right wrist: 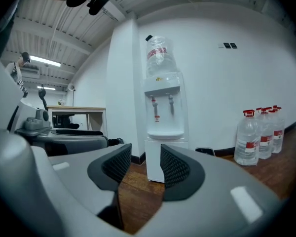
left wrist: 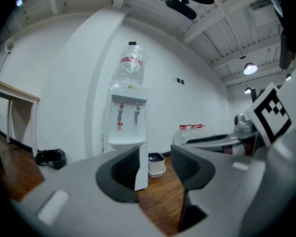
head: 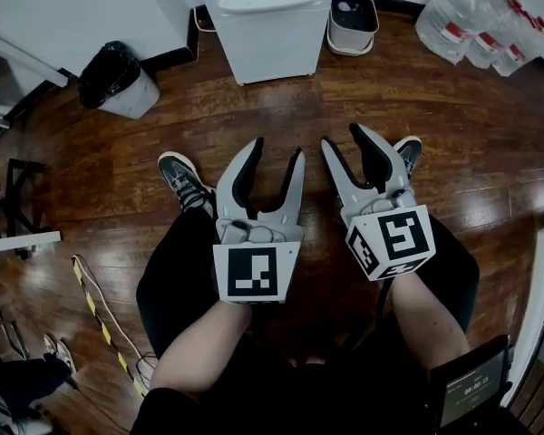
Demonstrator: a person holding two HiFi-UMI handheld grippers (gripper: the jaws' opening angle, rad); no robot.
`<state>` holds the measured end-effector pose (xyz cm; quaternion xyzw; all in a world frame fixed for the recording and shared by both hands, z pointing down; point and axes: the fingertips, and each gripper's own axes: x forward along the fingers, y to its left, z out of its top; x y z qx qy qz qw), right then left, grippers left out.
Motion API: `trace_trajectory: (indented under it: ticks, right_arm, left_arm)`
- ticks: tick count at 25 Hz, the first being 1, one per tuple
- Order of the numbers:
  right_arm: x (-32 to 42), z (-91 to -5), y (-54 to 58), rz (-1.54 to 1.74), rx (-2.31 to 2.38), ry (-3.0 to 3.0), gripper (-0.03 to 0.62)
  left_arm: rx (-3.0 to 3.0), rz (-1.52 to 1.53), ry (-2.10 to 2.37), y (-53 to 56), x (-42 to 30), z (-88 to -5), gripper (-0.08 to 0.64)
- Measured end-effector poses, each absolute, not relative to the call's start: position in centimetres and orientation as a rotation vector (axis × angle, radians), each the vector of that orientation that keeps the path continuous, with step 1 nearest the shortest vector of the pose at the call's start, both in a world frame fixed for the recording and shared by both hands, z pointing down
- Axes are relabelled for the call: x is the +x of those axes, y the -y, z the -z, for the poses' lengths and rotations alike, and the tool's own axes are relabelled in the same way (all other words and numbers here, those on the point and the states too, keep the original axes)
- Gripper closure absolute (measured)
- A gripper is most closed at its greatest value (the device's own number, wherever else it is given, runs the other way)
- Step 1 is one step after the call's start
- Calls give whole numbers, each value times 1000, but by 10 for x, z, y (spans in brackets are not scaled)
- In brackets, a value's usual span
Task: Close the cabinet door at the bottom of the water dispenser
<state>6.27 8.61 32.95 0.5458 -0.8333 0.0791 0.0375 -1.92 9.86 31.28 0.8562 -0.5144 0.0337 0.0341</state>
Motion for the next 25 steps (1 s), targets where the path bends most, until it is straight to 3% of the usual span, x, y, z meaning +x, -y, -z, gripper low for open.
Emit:
trace_trajectory:
  ticks: [25]
  right_arm:
    - [57, -294, -113, -81, 1664, 2621, 493]
  left_arm:
    - [2744, -73, 1529, -121, -5, -288, 344]
